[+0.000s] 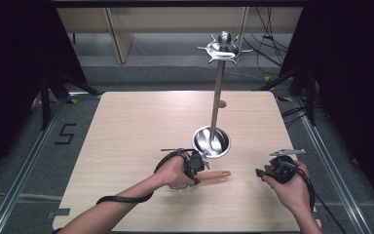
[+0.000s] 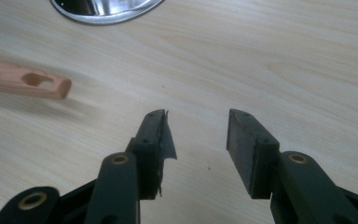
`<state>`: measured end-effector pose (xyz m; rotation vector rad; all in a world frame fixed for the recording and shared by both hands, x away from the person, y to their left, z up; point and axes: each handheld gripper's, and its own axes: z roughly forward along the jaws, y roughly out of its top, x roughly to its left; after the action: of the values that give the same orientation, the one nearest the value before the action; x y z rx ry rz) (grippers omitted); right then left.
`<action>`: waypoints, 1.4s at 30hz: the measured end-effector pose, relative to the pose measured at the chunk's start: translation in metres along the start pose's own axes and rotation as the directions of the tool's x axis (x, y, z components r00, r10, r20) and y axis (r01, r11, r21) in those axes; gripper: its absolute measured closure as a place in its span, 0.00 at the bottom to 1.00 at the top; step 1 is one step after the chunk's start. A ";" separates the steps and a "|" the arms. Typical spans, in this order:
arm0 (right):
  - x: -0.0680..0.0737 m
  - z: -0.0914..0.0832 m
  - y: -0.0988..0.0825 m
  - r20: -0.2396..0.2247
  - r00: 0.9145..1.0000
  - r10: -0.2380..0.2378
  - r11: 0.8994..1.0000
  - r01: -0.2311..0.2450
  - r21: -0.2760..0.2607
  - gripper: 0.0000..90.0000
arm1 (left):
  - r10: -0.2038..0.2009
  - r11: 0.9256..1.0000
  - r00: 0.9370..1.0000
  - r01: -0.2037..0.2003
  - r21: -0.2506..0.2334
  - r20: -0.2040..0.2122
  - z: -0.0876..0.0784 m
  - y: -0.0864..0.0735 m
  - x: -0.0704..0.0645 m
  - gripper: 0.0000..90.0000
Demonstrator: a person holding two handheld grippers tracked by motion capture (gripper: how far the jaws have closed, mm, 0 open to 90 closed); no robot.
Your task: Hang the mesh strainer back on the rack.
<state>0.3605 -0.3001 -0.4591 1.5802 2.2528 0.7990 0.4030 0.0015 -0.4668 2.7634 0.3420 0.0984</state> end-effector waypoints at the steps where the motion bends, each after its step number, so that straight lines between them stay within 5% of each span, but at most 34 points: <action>1: 0.000 -0.001 0.000 0.001 1.000 0.008 1.000 -0.008 -0.001 0.65 | -0.016 1.000 1.000 0.016 -0.018 -0.001 -0.002 -0.002 0.001 0.76; 6: -0.003 -0.002 0.000 0.012 1.000 0.010 1.000 -0.009 -0.019 0.65 | -0.078 0.989 0.997 0.078 -0.123 0.005 -0.012 -0.011 0.006 0.76; 12: -0.003 -0.001 0.000 0.009 1.000 0.019 1.000 -0.018 -0.020 0.65 | -0.129 0.974 0.991 0.130 -0.187 0.015 -0.022 -0.024 0.011 0.76; 13: -0.003 -0.001 0.000 0.006 1.000 0.019 1.000 -0.019 -0.021 0.65 | -0.176 0.956 0.984 0.177 -0.236 0.025 -0.021 -0.025 0.008 0.76; 17: -0.003 0.000 0.000 -0.005 1.000 0.020 0.999 -0.020 -0.025 0.65 | -0.184 0.946 0.983 0.183 -0.268 0.020 -0.031 -0.031 0.011 0.76; 18: -0.003 0.000 0.000 -0.005 1.000 0.020 0.999 -0.020 -0.025 0.65 | -0.208 0.932 0.978 0.205 -0.298 0.023 -0.031 -0.031 0.009 0.76; 20: -0.002 0.000 0.000 0.001 1.000 0.019 1.000 -0.019 -0.023 0.65 | -0.187 0.938 0.982 0.183 -0.295 0.015 -0.036 -0.035 0.012 0.76; 21: -0.002 0.000 0.000 0.004 1.000 0.015 1.000 -0.015 -0.021 0.65 | -0.222 0.918 0.975 0.217 -0.332 0.025 -0.036 -0.036 0.010 0.76; 22: -0.002 0.000 0.000 0.006 1.000 0.015 1.000 -0.015 -0.019 0.65 | -0.196 0.930 0.980 0.190 -0.314 0.013 -0.040 -0.039 0.013 0.76; 23: -0.002 0.000 0.000 0.006 1.000 0.015 1.000 -0.015 -0.018 0.65 | -0.198 0.928 0.980 0.191 -0.319 0.011 -0.041 -0.040 0.013 0.76; 26: -0.002 0.000 0.000 0.004 1.000 0.016 1.000 -0.015 -0.021 0.65 | -0.217 0.915 0.976 0.208 -0.345 0.013 -0.045 -0.045 0.016 0.76; 27: -0.002 0.000 0.000 0.004 1.000 0.016 1.000 -0.016 -0.021 0.65 | -0.231 0.906 0.972 0.226 -0.359 0.028 -0.045 -0.047 0.017 0.76; 28: -0.002 0.000 0.000 0.004 1.000 0.016 1.000 -0.016 -0.021 0.65 | -0.231 0.906 0.972 0.226 -0.359 0.028 -0.045 -0.047 0.017 0.76; 29: -0.002 0.000 0.000 0.005 1.000 0.016 1.000 -0.016 -0.021 0.65 | -0.266 0.881 0.963 0.260 -0.395 0.041 -0.045 -0.049 0.016 0.76; 30: -0.002 0.000 0.000 0.005 1.000 0.018 1.000 -0.017 -0.021 0.65 | -0.267 0.881 0.963 0.258 -0.396 0.034 -0.047 -0.050 0.017 0.76; 31: -0.001 -0.001 0.000 0.008 1.000 0.020 1.000 -0.020 -0.021 0.65 | -0.280 0.869 0.959 0.271 -0.413 0.041 -0.047 -0.051 0.017 0.76; 32: -0.001 -0.001 0.001 0.005 1.000 0.021 1.000 -0.021 -0.022 0.65 | -0.270 0.875 0.962 0.258 -0.410 0.030 -0.050 -0.053 0.018 0.76; 34: -0.001 -0.001 0.001 0.009 1.000 0.021 1.000 -0.021 -0.022 0.65 | -0.297 0.849 0.954 0.283 -0.445 0.040 -0.052 -0.054 0.018 0.76; 35: -0.001 -0.001 0.001 0.007 1.000 0.022 1.000 -0.021 -0.023 0.65 | -0.294 0.850 0.955 0.279 -0.447 0.036 -0.054 -0.055 0.019 0.76; 38: -0.001 0.000 0.000 -0.003 1.000 0.019 1.000 -0.019 -0.022 0.65 | -0.329 0.818 0.943 0.315 -0.482 0.058 -0.057 -0.059 0.021 0.76; 41: 0.000 -0.001 0.000 0.000 1.000 0.013 1.000 -0.013 -0.017 0.65 | -0.345 0.802 0.937 0.321 -0.503 0.048 -0.060 -0.062 0.024 0.76; 42: 0.000 0.000 0.001 -0.005 1.000 0.020 1.000 -0.020 -0.019 0.65 | -0.357 0.792 0.933 0.329 -0.514 0.048 -0.061 -0.063 0.025 0.76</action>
<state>0.3606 -0.2998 -0.4584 1.5964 2.2299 0.8280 0.4066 0.0855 -0.4315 2.1296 0.7145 0.1453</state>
